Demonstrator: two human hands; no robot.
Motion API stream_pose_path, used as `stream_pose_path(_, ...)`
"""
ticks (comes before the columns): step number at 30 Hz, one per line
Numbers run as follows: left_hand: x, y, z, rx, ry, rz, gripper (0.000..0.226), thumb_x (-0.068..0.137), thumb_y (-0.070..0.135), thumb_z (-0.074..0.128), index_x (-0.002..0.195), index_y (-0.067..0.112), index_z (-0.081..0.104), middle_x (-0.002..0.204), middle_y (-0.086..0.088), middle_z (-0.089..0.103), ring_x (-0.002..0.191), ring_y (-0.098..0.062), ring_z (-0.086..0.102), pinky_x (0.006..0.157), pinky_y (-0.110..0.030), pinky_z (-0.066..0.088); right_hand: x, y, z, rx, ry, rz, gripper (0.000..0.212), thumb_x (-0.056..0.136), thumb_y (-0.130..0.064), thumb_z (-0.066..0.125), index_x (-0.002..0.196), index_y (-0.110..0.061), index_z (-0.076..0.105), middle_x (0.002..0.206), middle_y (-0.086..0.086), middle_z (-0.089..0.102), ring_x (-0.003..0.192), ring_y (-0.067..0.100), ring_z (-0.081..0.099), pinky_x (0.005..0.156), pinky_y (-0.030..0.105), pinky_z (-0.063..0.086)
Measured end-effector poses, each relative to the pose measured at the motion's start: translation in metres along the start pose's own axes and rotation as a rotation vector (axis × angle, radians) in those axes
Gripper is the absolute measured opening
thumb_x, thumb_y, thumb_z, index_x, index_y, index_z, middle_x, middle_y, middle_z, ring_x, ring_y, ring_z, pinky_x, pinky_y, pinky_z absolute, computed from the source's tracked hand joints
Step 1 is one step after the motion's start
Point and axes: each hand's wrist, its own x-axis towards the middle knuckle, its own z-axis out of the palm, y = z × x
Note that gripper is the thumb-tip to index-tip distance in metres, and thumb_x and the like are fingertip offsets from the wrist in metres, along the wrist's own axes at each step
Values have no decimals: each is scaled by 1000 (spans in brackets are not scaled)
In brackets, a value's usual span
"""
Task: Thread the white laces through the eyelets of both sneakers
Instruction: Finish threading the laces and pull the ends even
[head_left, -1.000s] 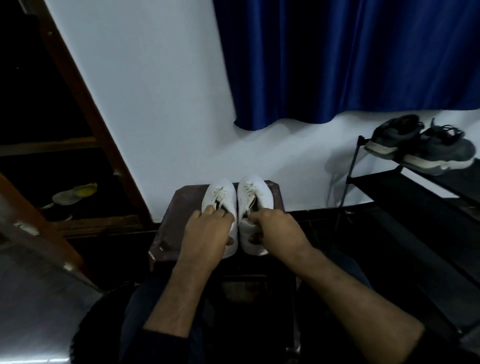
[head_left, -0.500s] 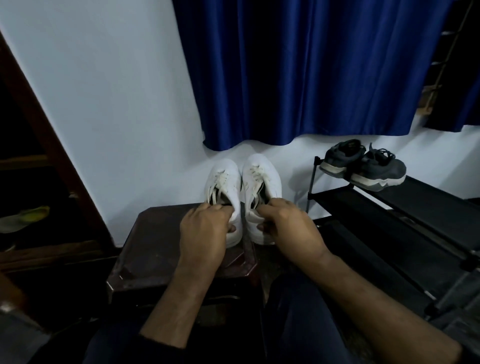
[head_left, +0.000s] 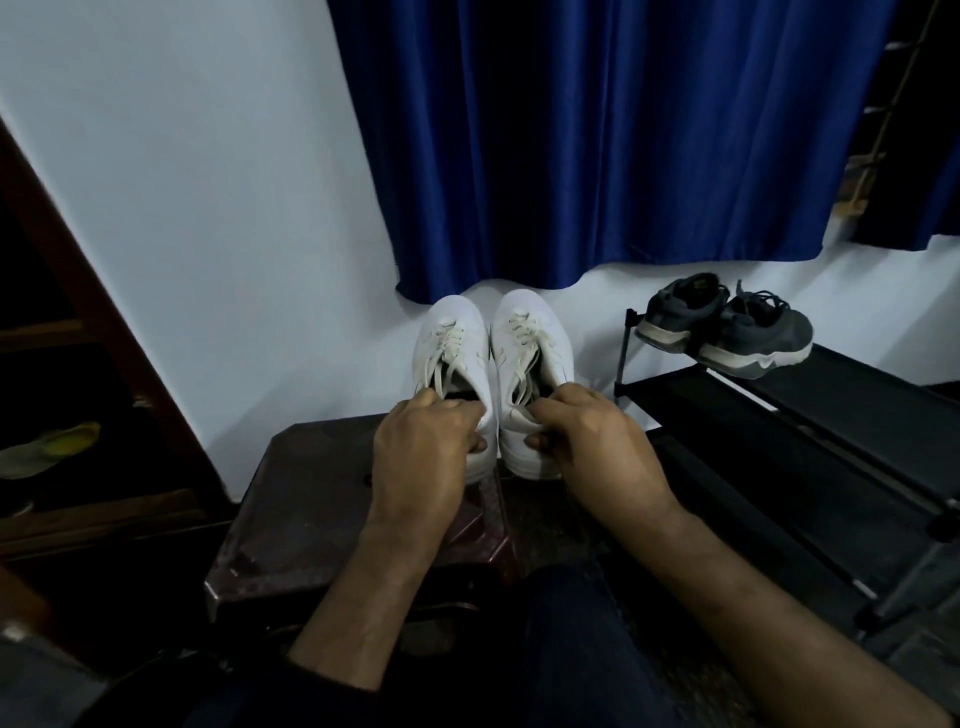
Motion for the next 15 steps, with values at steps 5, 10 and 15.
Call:
stream_pose_path(5,41,39,4,-104,35,96,24,60,18,95,70,21,74,60,5,62,59,-16,56,50,-25,34,-4,32,-39,-118,75,73,22,85,-15,74,102,-28,69,92,-9,58,91,16,57,62,29,46)
stream_pose_path(10,85,115,28,-337,-13,189,15,68,14,88,75,20,75,69,5,67,69,-15,64,53,-32,51,-32,90,-93,-260,119,213,19,79,-21,72,98,-26,70,93,-7,60,92,19,57,61,26,39)
stream_pose_path(15,125,214,68,-471,-177,312,5,79,15,76,82,16,73,85,3,71,84,-16,67,74,-41,54,-73,151,-135,-421,175,427,21,83,-13,73,97,-28,72,91,-6,62,93,22,59,58,28,45)
